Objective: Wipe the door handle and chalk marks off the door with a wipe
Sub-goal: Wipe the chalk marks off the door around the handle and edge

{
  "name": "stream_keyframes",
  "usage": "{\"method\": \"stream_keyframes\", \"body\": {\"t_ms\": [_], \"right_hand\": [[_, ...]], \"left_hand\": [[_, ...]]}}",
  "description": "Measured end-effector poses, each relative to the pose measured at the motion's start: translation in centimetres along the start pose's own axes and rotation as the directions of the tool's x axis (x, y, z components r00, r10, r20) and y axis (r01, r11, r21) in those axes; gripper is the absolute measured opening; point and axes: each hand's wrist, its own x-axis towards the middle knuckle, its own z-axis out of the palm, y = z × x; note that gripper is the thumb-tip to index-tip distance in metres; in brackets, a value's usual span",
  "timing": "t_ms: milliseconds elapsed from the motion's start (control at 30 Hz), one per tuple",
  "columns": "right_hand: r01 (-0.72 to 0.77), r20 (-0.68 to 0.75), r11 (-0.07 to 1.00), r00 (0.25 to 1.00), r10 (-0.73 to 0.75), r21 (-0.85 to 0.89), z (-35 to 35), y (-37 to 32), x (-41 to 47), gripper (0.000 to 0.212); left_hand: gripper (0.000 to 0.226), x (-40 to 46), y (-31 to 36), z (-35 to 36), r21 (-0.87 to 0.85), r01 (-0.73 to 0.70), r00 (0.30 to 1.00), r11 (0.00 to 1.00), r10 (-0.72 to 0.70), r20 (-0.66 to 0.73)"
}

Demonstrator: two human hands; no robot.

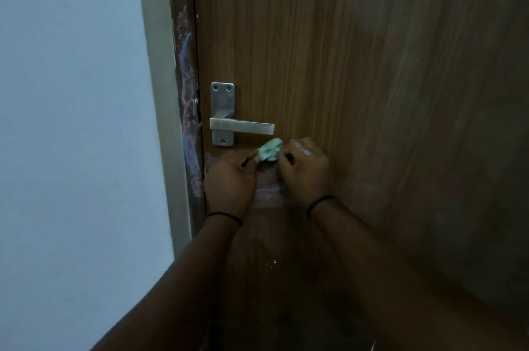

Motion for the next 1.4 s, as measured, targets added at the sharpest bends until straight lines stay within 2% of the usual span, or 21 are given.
{"method": "stream_keyframes", "body": {"t_ms": [67,133,267,300,333,400,467,567,700,833,900,933,1000,1067,1133,1233,1300,1333,1400], "right_hand": [[-0.081,-0.117,0.996,0.99,0.078,-0.022,-0.7,0.9,1.0,0.008],[-0.078,-0.147,0.997,0.986,0.075,-0.013,-1.0,0.9,1.4,0.009],[-0.073,0.194,0.992,0.98,0.051,0.107,1.2,-0.3,-0.9,0.006],[-0.061,0.219,0.991,0.975,0.033,0.12,1.6,-0.2,-1.4,0.009],[-0.06,0.211,0.991,0.977,0.033,0.123,1.5,0.0,-1.6,0.01],[-0.052,0.092,0.993,0.995,0.042,0.11,0.4,0.5,-1.1,0.012],[-0.019,-0.032,0.999,0.999,0.021,0.048,-0.4,1.0,-0.2,0.012],[-0.056,0.009,0.998,0.998,0.056,-0.003,-0.5,0.8,-0.4,0.016],[0.118,0.067,0.993,0.991,-0.116,-0.028,0.4,1.4,-1.7,0.032],[0.219,0.078,0.976,0.973,-0.219,0.001,0.5,1.4,-2.2,0.008],[0.282,0.105,0.959,0.955,-0.278,-0.019,0.2,2.0,-3.4,0.008],[0.268,0.111,0.963,0.959,-0.263,-0.034,-0.2,3.0,-3.9,0.008],[0.126,0.125,0.991,0.985,-0.121,-0.038,-1.1,4.6,-4.1,0.013],[-0.037,0.04,0.996,0.998,0.041,-0.08,-1.2,5.0,-3.0,0.021],[-0.131,0.015,0.991,0.991,0.132,-0.024,-1.0,3.6,-1.7,0.022],[0.022,0.056,0.998,0.998,-0.026,0.059,0.5,1.8,-2.2,0.009],[0.13,0.089,0.991,0.988,-0.127,-0.026,0.9,1.8,-3.4,0.006],[0.137,0.098,0.99,0.986,-0.133,-0.037,0.9,2.2,-3.9,0.005],[0.019,0.113,1.0,0.993,-0.022,0.024,0.0,2.9,-4.1,0.008]], "left_hand": [[0.014,-0.1,-0.4,-1.1,0.063,-0.031,0.999,0.998,0.033,-0.019],[0.016,-0.5,-0.7,-1.7,0.133,-0.017,1.0,0.991,0.019,-0.014],[0.019,-1.0,-1.1,-1.8,0.145,0.018,1.0,0.989,-0.019,0.006],[0.019,-1.2,-1.1,-1.7,0.149,-0.009,0.999,0.989,0.003,0.037],[0.019,-1.4,-1.1,-1.5,0.162,-0.049,0.996,0.986,0.036,0.082],[0.019,-1.7,-0.5,-0.9,0.161,-0.12,0.985,0.98,0.097,0.144],[0.012,-1.7,0.4,-0.2,0.102,-0.185,0.977,0.977,0.172,0.126],[0.011,-1.3,1.2,1.0,0.087,-0.3,0.952,0.95,0.292,0.087],[0.013,-1.0,0.3,1.0,0.085,-0.227,0.973,0.97,0.223,0.062],[0.014,-1.8,-1.3,0.2,0.216,-0.188,0.981,0.958,0.174,0.08],[0.013,-2.2,-2.2,-0.4,0.212,-0.204,0.978,0.956,0.189,0.089],[0.014,-2.3,-2.5,-0.8,0.21,-0.22,0.975,0.953,0.209,0.076],[0.018,-2.0,-2.8,-1.4,0.251,-0.276,0.96,0.928,0.277,0.031],[0.028,-1.2,-2.3,-1.8,0.305,-0.331,0.934,0.893,0.356,-0.029],[0.042,-0.1,-1.1,-1.9,0.32,-0.375,0.903,0.87,0.42,-0.084],[0.057,1.9,0.8,-2.2,0.367,-0.43,0.857,0.825,0.501,-0.121],[0.062,3.1,1.1,-2.8,0.409,-0.424,0.867,0.808,0.492,-0.074],[0.063,3.5,0.9,-3.1,0.411,-0.412,0.886,0.813,0.463,-0.028],[0.059,4.0,0.1,-3.7,0.398,-0.398,0.911,0.826,0.408,0.065]]}}
